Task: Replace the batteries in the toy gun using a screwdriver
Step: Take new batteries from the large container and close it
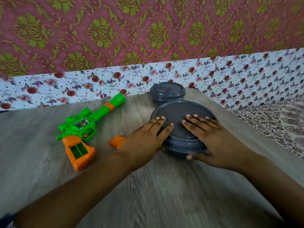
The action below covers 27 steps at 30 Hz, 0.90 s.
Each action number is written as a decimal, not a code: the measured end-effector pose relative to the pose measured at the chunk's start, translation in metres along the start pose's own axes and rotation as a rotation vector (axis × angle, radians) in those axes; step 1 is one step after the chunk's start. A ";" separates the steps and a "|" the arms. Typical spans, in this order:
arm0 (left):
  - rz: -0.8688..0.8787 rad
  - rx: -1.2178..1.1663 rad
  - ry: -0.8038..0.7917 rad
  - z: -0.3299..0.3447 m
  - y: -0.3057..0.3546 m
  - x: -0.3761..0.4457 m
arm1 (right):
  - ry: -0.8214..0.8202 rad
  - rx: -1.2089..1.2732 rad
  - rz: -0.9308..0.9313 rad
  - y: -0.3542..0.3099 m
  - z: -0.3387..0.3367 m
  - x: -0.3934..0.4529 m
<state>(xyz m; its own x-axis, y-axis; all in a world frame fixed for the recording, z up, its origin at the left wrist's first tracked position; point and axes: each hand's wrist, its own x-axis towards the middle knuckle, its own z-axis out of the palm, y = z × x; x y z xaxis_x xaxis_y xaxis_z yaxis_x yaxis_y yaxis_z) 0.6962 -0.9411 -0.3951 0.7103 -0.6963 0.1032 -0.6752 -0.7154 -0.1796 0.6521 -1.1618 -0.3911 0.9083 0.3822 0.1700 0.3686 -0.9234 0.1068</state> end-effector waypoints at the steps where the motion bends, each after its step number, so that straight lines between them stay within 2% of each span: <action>1: 0.013 0.027 -0.005 0.000 -0.002 0.000 | 0.001 -0.001 -0.001 0.000 0.001 0.000; 4: 0.037 0.058 -0.009 -0.001 -0.003 0.001 | 0.005 -0.003 -0.018 0.001 0.004 0.000; 6: 0.074 0.011 0.057 0.001 -0.009 0.001 | -0.045 0.073 -0.035 0.002 -0.004 0.001; 9: 0.157 -0.225 0.129 -0.007 -0.025 0.000 | -0.335 0.327 0.022 0.007 -0.040 0.007; 10: 0.156 -0.360 0.132 -0.010 -0.030 0.001 | -0.354 0.410 0.062 0.010 -0.052 0.011; 11: 0.127 -0.499 0.168 -0.012 -0.033 0.004 | -0.306 0.471 0.104 0.015 -0.058 0.017; 14: -0.129 -0.713 0.355 -0.011 -0.030 0.024 | -0.032 0.470 0.240 0.028 -0.055 0.045; 16: -0.331 -0.743 0.345 -0.006 -0.028 0.044 | 0.053 0.452 0.415 0.037 -0.041 0.067; 18: -0.465 -0.851 0.262 0.000 -0.027 0.064 | 0.030 0.434 0.561 0.041 -0.029 0.085; 22: -0.767 -1.096 0.220 0.011 -0.033 0.089 | -0.048 0.435 0.701 0.042 -0.015 0.103; 25: -0.858 -1.236 0.173 0.019 -0.038 0.097 | -0.113 0.486 0.705 0.049 -0.006 0.107; 27: -0.852 -1.202 0.178 0.024 -0.042 0.099 | -0.139 0.561 0.690 0.053 -0.002 0.108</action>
<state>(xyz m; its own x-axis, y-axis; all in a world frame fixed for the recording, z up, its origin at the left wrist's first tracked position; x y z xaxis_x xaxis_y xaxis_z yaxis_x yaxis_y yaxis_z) 0.7998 -0.9788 -0.4013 0.9939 0.0125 -0.1092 0.1028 -0.4578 0.8831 0.7697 -1.1697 -0.3647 0.9657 -0.2377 -0.1046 -0.2585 -0.8408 -0.4756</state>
